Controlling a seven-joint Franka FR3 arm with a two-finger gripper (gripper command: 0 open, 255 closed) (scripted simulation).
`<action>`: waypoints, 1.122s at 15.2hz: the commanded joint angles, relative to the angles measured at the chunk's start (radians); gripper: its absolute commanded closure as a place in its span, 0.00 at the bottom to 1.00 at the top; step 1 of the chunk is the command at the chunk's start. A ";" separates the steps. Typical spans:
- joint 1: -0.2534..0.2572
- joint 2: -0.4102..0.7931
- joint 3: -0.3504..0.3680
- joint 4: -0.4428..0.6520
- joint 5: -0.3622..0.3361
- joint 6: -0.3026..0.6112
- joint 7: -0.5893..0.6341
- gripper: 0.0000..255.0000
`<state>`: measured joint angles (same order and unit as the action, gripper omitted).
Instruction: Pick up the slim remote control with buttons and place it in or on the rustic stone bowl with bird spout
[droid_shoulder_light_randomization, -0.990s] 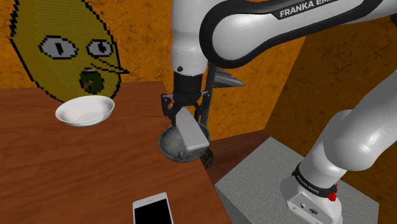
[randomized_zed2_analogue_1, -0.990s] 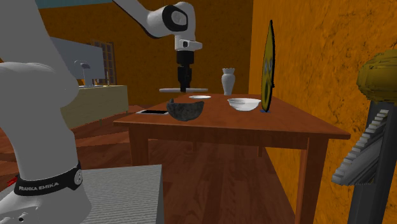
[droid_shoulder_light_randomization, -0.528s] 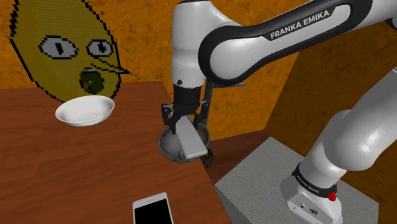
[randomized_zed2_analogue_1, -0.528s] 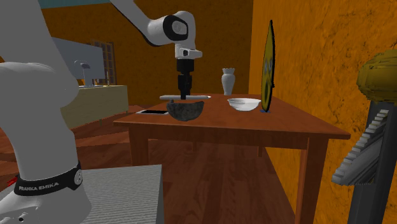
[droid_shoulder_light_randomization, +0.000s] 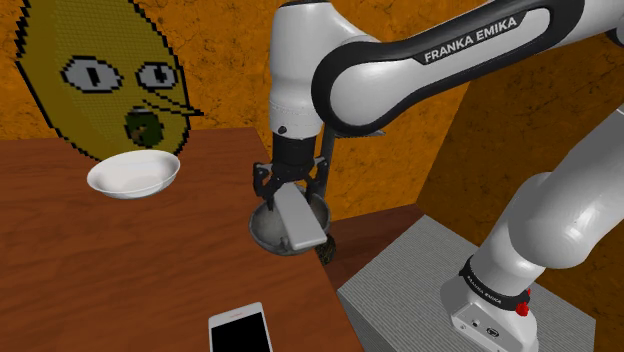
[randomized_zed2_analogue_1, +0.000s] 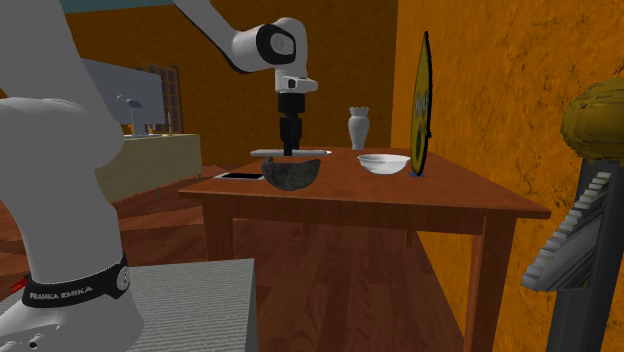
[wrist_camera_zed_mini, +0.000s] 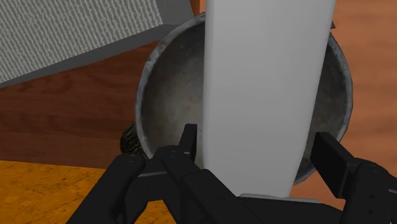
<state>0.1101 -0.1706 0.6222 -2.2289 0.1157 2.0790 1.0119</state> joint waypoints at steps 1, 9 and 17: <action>0.000 0.002 0.000 -0.001 0.000 0.000 0.000 0.00; -0.001 -0.042 -0.017 0.091 0.016 -0.130 -0.015 0.00; 0.000 -0.042 -0.017 0.091 0.016 -0.130 -0.015 0.00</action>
